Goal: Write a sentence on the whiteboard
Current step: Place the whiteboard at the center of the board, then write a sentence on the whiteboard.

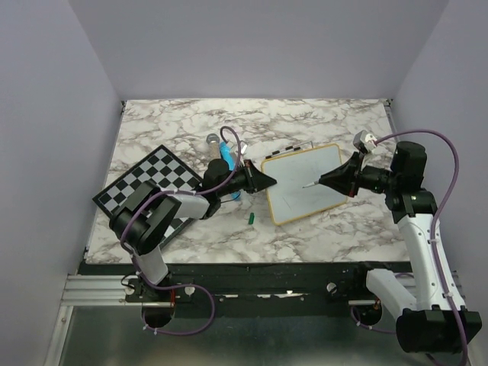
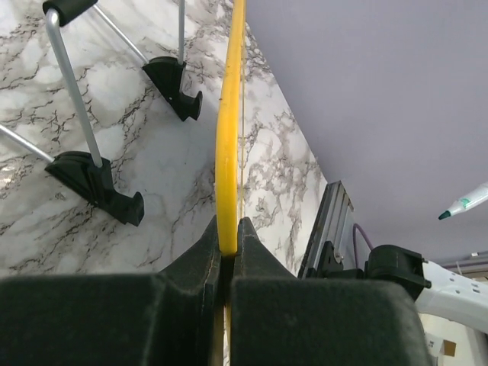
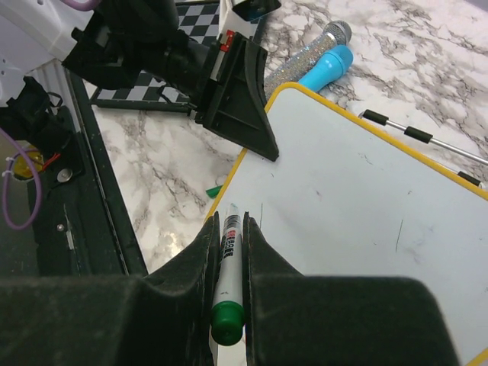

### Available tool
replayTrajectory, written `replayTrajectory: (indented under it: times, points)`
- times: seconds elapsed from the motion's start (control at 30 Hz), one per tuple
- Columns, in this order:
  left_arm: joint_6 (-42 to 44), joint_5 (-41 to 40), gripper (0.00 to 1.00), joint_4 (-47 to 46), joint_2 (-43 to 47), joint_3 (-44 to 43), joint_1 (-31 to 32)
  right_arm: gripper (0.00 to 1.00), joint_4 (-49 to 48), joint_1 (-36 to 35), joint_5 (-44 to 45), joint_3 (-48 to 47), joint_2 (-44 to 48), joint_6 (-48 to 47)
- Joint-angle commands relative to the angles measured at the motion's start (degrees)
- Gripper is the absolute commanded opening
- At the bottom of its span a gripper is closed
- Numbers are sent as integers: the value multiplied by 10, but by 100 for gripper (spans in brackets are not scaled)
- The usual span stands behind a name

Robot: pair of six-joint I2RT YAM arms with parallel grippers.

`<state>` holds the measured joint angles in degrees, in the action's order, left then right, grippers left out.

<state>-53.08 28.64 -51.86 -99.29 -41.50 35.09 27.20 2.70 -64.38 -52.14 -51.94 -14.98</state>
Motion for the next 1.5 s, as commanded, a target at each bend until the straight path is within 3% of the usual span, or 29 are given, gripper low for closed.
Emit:
replayTrajectory:
  times: [0.0,0.33,0.57,1.0,1.47]
  points:
    - [23,-84,0,-91,45,29,22,1,20,3,5,12,12,-23]
    - [37,-185,0,-130,69,113,71,1,82,3,16,-30,-11,-101]
    - [-5,-233,0,-154,66,130,92,0,117,-8,85,-65,-18,-138]
    - [-27,-389,0,-117,84,141,193,1,54,-201,301,-25,18,-173]
    - [-22,-458,0,-58,99,137,226,1,0,-262,359,20,38,-176]
